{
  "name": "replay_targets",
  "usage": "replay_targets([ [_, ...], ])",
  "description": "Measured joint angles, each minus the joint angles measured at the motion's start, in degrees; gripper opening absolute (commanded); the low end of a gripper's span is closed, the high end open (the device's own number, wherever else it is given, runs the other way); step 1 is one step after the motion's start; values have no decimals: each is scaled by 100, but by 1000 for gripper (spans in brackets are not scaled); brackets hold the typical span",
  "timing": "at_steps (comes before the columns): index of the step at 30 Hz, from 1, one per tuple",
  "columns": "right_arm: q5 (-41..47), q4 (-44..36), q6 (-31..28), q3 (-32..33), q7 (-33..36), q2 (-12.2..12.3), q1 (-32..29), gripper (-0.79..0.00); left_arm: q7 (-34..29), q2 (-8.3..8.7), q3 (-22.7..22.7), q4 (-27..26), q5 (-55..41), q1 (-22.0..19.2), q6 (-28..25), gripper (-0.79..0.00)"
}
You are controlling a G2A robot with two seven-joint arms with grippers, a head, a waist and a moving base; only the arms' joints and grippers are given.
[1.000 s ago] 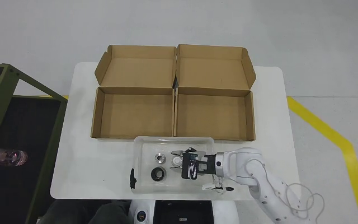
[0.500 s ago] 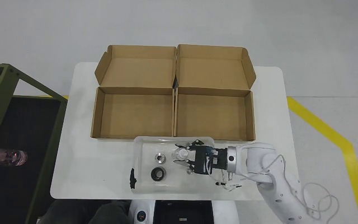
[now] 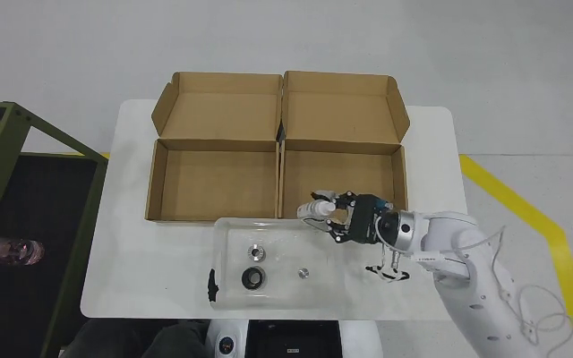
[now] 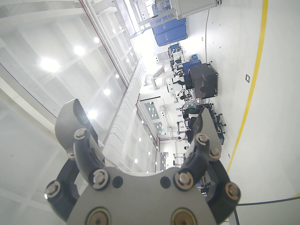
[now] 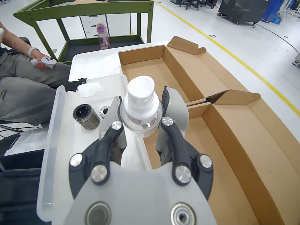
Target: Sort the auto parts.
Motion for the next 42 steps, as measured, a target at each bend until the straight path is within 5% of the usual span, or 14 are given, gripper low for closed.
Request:
replay_targets([
  [15,633,868,270,52,118,22,412,-785,0,0,0,0,0,0,0,0],
  [42,144,2570,1126,-1437,278,-309,2283,-785,0,0,0,0,0,0,0,0],
])
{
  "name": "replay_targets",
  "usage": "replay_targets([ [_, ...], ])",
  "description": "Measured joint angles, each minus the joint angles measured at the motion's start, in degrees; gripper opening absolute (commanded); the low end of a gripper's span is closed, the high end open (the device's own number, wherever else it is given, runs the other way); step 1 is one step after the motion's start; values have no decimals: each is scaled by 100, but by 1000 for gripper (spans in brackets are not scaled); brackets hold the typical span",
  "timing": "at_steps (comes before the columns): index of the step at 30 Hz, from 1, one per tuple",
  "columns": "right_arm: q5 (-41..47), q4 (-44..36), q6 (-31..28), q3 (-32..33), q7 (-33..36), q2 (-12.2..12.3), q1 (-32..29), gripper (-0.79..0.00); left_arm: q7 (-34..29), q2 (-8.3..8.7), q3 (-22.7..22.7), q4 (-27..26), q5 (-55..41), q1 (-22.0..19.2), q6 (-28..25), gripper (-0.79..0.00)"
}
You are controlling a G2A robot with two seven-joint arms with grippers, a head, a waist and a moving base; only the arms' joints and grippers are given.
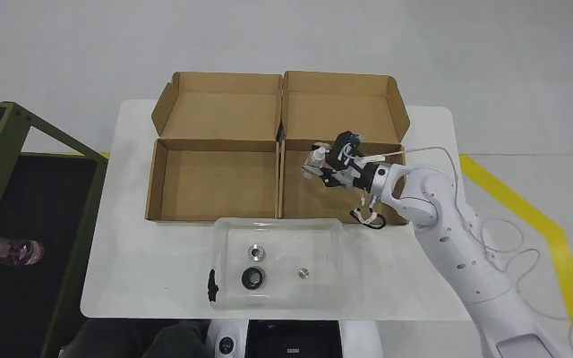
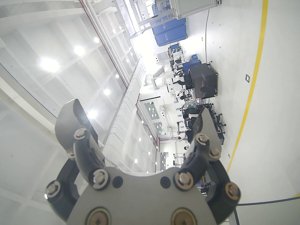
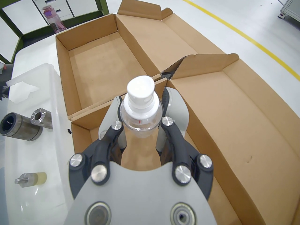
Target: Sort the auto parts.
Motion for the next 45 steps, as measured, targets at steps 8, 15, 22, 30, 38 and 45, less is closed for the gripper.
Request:
replay_targets([
  [8,-209,725,227,-485,-189,-182,552,-785,0,0,0,0,0,0,0,0],
  [15,-284,1215,361,-799,-341,-322,828,-782,0,0,0,0,0,0,0,0],
  [22,-384,1565,440,-975,-510,-420,945,-665,0,0,0,0,0,0,0,0],
  [30,-523,1775,437,-1066,-643,-482,974,-465,0,0,0,0,0,0,0,0],
  [38,-532,1764,368,-944,-732,-477,919,-406,0,0,0,0,0,0,0,0],
  [45,-482,1391,259,-709,-722,-427,839,-403,0,0,0,0,0,0,0,0],
])
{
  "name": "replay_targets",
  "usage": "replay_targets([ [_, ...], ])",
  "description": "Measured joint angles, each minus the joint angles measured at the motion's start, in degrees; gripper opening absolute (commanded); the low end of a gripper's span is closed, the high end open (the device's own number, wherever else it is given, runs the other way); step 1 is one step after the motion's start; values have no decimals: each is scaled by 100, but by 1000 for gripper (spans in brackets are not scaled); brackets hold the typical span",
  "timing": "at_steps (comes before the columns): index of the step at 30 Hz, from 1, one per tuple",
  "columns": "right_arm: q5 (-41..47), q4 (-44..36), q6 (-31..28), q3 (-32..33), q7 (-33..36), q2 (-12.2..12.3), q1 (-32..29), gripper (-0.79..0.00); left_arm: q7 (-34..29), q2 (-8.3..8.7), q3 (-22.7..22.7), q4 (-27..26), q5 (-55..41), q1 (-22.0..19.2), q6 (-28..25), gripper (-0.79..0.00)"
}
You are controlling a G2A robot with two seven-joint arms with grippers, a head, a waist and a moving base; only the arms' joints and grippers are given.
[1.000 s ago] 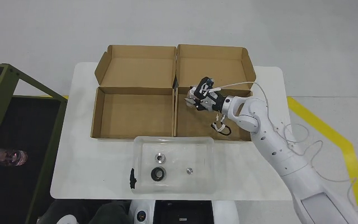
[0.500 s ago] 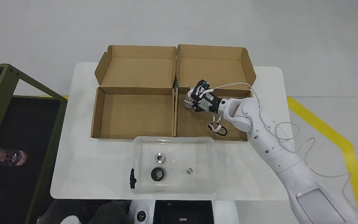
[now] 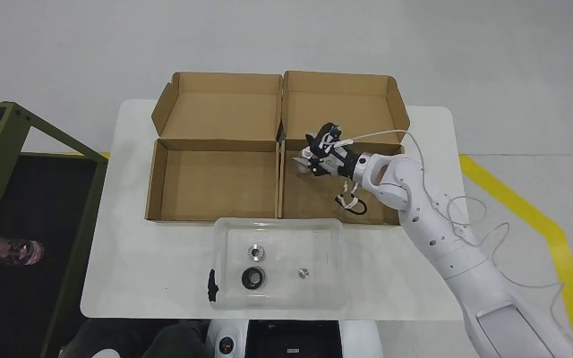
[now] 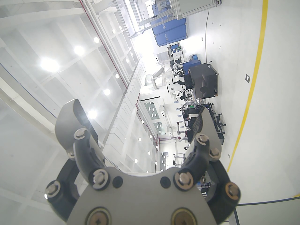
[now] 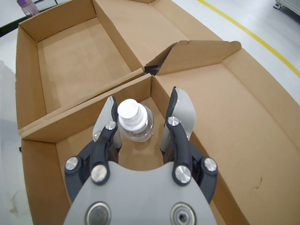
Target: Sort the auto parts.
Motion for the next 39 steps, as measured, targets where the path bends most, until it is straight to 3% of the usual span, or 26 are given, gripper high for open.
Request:
replay_targets([
  [10,76,-1040,-282,489,211,136,-266,-385,0,0,0,0,0,0,0,0],
  [18,475,-2028,-828,833,711,277,-735,-296,0,0,0,0,0,0,0,0],
  [28,479,-3295,-1200,1238,1248,481,-1691,-259,0,0,0,0,0,0,0,0],
  [39,-52,-3954,-1489,1318,1559,635,-2559,-234,0,0,0,0,0,0,0,0],
])
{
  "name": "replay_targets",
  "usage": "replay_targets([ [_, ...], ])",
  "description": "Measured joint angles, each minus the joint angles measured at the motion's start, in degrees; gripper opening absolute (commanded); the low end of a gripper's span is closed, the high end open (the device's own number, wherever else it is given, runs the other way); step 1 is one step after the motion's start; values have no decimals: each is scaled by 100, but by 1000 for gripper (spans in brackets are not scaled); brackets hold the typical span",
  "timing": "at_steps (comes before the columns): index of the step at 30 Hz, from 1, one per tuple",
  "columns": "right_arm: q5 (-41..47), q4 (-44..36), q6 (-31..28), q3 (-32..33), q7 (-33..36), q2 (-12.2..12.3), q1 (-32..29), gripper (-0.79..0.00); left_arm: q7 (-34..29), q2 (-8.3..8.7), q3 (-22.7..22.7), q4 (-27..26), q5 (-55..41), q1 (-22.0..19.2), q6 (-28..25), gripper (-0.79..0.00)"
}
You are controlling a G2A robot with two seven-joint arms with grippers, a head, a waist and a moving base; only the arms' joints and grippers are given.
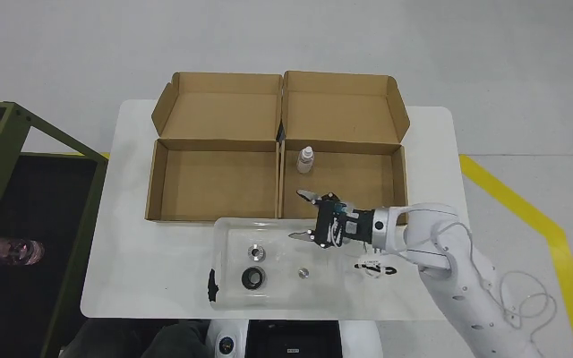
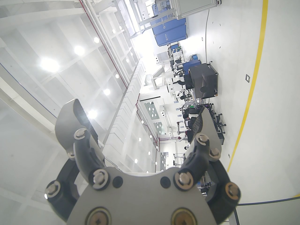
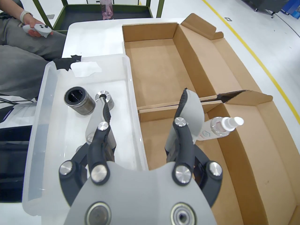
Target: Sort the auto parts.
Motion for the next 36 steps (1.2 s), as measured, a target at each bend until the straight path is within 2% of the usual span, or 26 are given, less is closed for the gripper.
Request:
replay_targets([
  [13,-776,-392,-330,-330,425,112,-476,-154,0,0,0,0,0,0,0,0],
  [27,-1278,-432,-312,-835,974,154,-547,-166,0,0,0,0,0,0,0,0],
  [36,-1472,-296,-219,-1032,1281,170,-472,-200,0,0,0,0,0,0,0,0],
])
